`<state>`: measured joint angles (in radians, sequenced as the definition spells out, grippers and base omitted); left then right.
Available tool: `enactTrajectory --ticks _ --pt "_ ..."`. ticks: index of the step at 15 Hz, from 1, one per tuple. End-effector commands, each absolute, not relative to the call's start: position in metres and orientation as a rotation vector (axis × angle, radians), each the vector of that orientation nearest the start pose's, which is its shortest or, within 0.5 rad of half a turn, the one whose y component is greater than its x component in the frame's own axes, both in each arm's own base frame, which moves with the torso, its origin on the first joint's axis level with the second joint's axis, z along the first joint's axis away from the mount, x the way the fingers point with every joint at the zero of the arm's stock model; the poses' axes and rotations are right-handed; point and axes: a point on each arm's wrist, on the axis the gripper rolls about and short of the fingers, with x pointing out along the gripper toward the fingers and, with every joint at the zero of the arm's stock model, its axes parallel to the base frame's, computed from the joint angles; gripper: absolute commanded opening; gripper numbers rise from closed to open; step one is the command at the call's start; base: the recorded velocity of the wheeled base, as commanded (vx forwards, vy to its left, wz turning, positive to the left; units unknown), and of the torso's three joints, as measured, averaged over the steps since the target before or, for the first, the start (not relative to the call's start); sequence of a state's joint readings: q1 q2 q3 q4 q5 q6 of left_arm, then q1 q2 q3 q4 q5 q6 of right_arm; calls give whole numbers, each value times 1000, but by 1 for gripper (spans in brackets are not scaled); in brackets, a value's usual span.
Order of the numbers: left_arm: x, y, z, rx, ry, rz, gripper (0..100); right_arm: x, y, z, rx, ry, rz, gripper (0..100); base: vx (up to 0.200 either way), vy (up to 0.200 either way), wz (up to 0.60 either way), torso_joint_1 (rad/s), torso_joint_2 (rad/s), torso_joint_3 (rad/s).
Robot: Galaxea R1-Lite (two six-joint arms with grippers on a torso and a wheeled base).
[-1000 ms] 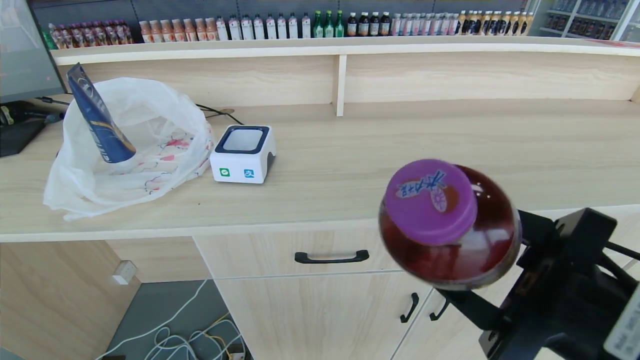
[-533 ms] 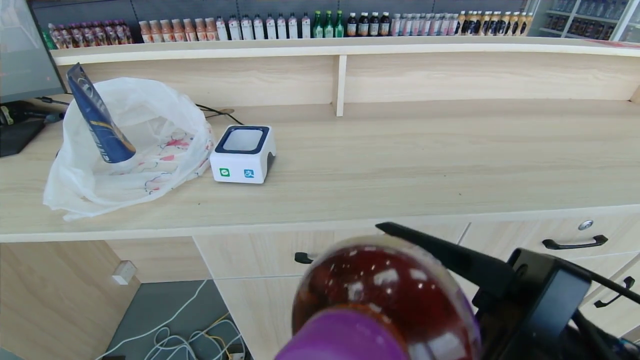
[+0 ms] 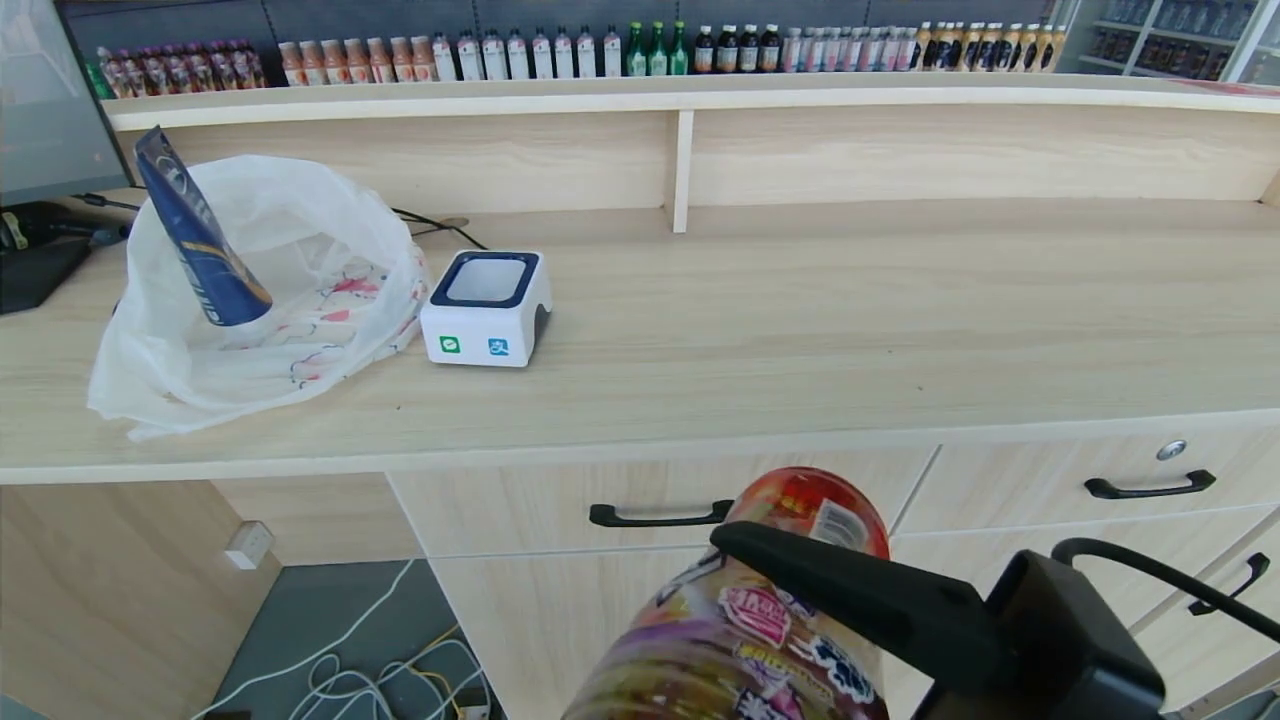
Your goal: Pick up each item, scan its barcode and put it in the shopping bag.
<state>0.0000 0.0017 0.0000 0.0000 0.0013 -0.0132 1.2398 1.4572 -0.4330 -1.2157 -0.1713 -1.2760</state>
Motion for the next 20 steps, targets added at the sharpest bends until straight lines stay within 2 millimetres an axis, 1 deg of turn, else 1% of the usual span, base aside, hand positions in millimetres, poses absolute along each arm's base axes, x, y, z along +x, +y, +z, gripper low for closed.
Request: enactTrajectory --ticks 1,7,13,17,20 --pt "-23 0 76 -14 2 3 100 76 209 209 -1026 -817 803 0 0 0 0 0 0 0" --pt "-23 0 76 -14 2 3 100 75 211 214 -1177 -963 756 0 0 0 0 0 0 0" --pt "-23 0 76 -14 3 2 100 73 214 222 -1370 -1123 634 0 0 0 0 0 0 0" --pt "-23 0 76 -14 2 2 100 72 211 223 -1372 -1149 629 0 0 0 0 0 0 0" --pt "-23 0 76 -14 2 3 100 72 212 224 -1409 -1179 606 0 0 0 0 0 0 0"
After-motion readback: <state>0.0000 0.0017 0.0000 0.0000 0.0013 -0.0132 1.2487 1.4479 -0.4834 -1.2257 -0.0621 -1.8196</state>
